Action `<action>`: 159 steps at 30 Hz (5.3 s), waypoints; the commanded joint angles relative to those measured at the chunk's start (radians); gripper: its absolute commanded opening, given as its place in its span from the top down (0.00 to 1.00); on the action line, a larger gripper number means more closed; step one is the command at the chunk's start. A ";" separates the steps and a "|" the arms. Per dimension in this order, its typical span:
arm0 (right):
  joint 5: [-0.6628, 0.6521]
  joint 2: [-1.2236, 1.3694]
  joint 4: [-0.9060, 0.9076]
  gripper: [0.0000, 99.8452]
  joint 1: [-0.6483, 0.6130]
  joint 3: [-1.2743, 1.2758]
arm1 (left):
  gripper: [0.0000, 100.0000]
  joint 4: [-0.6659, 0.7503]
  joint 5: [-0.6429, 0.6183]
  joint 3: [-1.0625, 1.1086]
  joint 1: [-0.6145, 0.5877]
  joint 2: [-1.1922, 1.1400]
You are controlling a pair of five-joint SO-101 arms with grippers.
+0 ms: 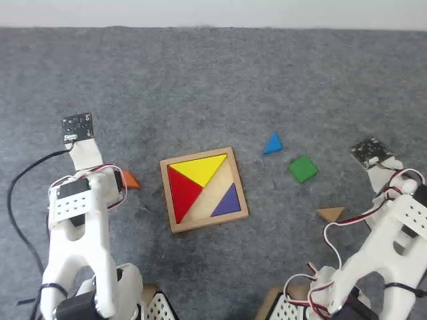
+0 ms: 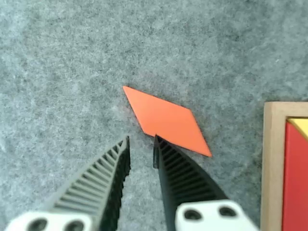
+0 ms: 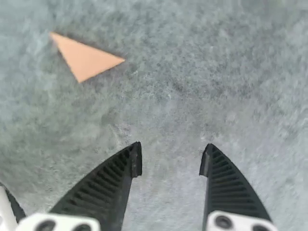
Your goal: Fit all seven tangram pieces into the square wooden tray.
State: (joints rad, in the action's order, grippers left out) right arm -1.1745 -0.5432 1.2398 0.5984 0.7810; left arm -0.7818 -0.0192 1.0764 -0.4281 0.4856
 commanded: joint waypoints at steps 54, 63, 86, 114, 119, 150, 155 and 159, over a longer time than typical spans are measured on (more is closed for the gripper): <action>-0.594 0.285 -0.323 0.73 -0.311 0.210 | 0.92 0.000 0.008 0.002 0.009 0.035; -0.589 0.286 -0.323 0.90 -0.309 0.210 | 0.92 0.000 0.008 0.002 0.008 0.037; 0.305 0.283 0.031 0.98 -0.677 0.025 | 0.92 -0.012 0.040 0.002 0.008 0.038; -0.669 0.035 0.142 0.73 -0.496 -0.014 | 0.92 -0.026 0.325 0.025 -0.095 0.031; -0.779 0.039 0.053 0.73 -0.499 0.035 | 0.92 -0.028 0.373 0.044 -0.058 0.038; -0.822 0.136 -0.335 0.74 -0.549 0.287 | 0.92 -0.003 0.394 0.409 0.052 0.736; -0.821 0.285 -0.337 0.81 -0.545 0.212 | 0.92 -0.005 0.394 0.409 0.052 0.736; -0.789 0.312 -0.337 0.78 -0.552 0.187 | 0.92 -0.005 0.394 0.409 0.052 0.736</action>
State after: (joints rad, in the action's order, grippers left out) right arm -1.9862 -0.2624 0.9175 0.0506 1.0019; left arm -0.7787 0.3828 1.4952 -0.3836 1.2006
